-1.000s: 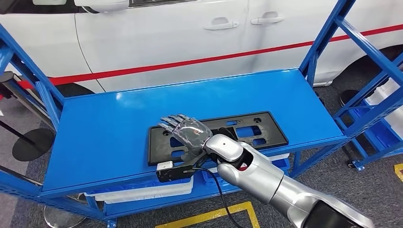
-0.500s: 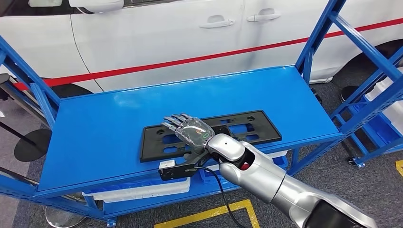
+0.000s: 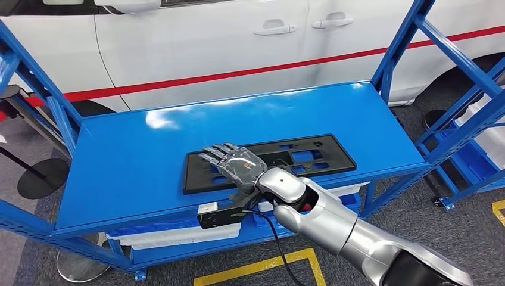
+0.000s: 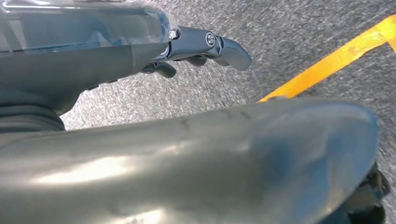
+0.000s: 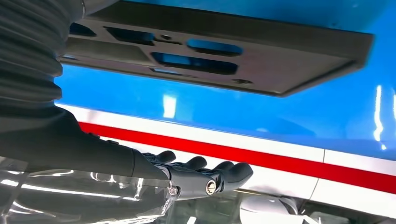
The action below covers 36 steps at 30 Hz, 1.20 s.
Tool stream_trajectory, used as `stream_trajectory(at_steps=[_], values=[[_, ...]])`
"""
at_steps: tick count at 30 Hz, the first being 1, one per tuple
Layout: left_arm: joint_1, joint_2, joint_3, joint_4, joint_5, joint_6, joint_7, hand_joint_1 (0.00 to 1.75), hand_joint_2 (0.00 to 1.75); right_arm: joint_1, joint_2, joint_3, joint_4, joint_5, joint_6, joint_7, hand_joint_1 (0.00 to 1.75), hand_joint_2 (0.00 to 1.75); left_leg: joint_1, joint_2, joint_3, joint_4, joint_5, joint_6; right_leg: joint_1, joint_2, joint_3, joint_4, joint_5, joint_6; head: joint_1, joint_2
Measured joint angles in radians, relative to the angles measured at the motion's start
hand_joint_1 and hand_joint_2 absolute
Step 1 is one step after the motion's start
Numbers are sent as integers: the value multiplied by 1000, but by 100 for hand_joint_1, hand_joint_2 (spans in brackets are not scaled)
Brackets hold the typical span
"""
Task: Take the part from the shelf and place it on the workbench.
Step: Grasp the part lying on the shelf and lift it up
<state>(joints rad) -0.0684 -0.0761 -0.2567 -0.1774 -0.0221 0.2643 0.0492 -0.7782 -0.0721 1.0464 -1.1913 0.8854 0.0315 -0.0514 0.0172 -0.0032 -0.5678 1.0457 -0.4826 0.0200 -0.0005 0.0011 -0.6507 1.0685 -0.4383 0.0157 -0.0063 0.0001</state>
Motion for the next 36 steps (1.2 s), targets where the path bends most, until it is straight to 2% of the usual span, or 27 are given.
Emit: stream_trajectory(at_steps=[2,4,5,6,7,9,11,14,15,17,19,20,21,22,24,26,29,31,34,35,36], values=[[-1,0,0,0,-2,1,0,0,0,-1,0,0,0,0,0,0,0,175,2,2,-4,-3,7,9,-5,0,-36,88,-57,11,0,0],[-1,0,0,0,-5,2,0,0,0,1,0,0,0,0,1,0,0,175,2,3,-9,-3,10,11,-8,-1,-89,214,-116,20,0,0],[0,0,0,0,-5,2,0,0,0,2,-1,0,0,0,1,0,0,175,2,3,-10,-3,11,11,-10,-1,-102,247,-123,22,0,0],[0,0,0,0,-5,3,0,0,0,2,-1,1,0,-1,2,0,0,175,2,3,-11,-3,11,10,-11,-1,-98,246,-113,22,0,0],[0,0,0,0,-6,3,0,0,0,2,-1,1,0,-2,5,0,0,175,2,3,-10,-3,11,10,-12,-1,-75,207,-87,21,0,0],[-2,0,0,0,-6,4,0,0,0,-3,-1,1,1,-7,16,0,0,175,0,2,-9,-3,11,6,-11,-1,-3,74,-28,13,0,0],[-6,0,0,0,-7,5,2,0,0,-15,0,3,7,-18,37,0,0,175,-2,1,-13,-3,12,-5,-5,0,37,-13,-8,4,0,0],[-9,0,0,0,-8,7,2,0,0,-31,2,9,27,-34,65,0,0,175,-2,1,-16,-9,16,-23,-3,0,38,-34,-6,-12,-1,0],[-9,0,0,0,-9,8,2,0,0,-36,4,11,36,-39,72,0,0,175,-2,1,-20,1,6,-28,-4,-1,41,-41,-3,-18,-1,0],[-11,1,0,0,-11,12,2,0,0,-50,14,17,59,-53,88,0,0,175,-2,2,-54,79,-43,-32,-7,-3,45,-52,3,-32,-2,0],[-11,2,0,0,-13,13,1,0,0,-64,24,24,93,-69,101,0,0,175,-2,1,-113,207,-99,-33,-3,-3,45,-52,4,-37,-2,0],[-10,3,0,0,-15,13,1,0,0,-67,28,27,112,-75,104,3,0,175,-2,2,-133,249,-108,-34,-2,-3,45,-50,3,-38,-2,0],[-10,4,0,0,-16,13,2,0,0,-69,32,31,133,-80,102,7,0,175,-2,2,-139,258,-98,-34,0,-3,44,-48,3,-39,-2,0],[-9,5,0,0,-17,12,2,0,0,-72,38,34,155,-83,97,12,0,175,-2,2,-125,227,-70,-34,0,-3,44,-45,2,-39,-2,0],[-9,6,0,0,-21,11,3,0,0,-83,52,39,208,-79,70,29,0,175,-2,2,-67,102,-7,-30,1,-1,42,-37,-2,-36,-2,0],[-11,7,0,0,-26,10,5,0,0,-98,68,43,273,-58,26,52,0,175,-3,0,-29,18,18,-23,4,1,36,-27,-5,-28,-1,0],[-11,7,0,0,-30,8,8,0,0,-116,87,48,367,-18,-22,81,0,175,-5,-3,-27,1,23,-9,4,0,30,-24,-3,-13,0,0],[-12,8,0,0,-31,9,10,0,0,-129,97,50,427,7,-34,101,0,175,-2,-2,-27,-5,31,2,1,0,15,8,-27,-3,0,0],[-15,9,1,0,-31,11,10,0,0,-149,109,52,515,33,-41,127,0,175,-1,-2,-31,-8,36,10,-6,0,-56,167,-111,13,0,0],[-15,9,1,0,-30,12,9,0,0,-154,112,53,538,39,-45,132,0,175,-1,-2,-31,-8,36,10,-8,0,-76,211,-124,16,0,0],[-14,10,2,0,-30,13,8,0,0,-160,115,53,560,45,-50,135,0,175,-1,-2,-31,-8,37,10,-10,0,-81,225,-120,17,1,0]])
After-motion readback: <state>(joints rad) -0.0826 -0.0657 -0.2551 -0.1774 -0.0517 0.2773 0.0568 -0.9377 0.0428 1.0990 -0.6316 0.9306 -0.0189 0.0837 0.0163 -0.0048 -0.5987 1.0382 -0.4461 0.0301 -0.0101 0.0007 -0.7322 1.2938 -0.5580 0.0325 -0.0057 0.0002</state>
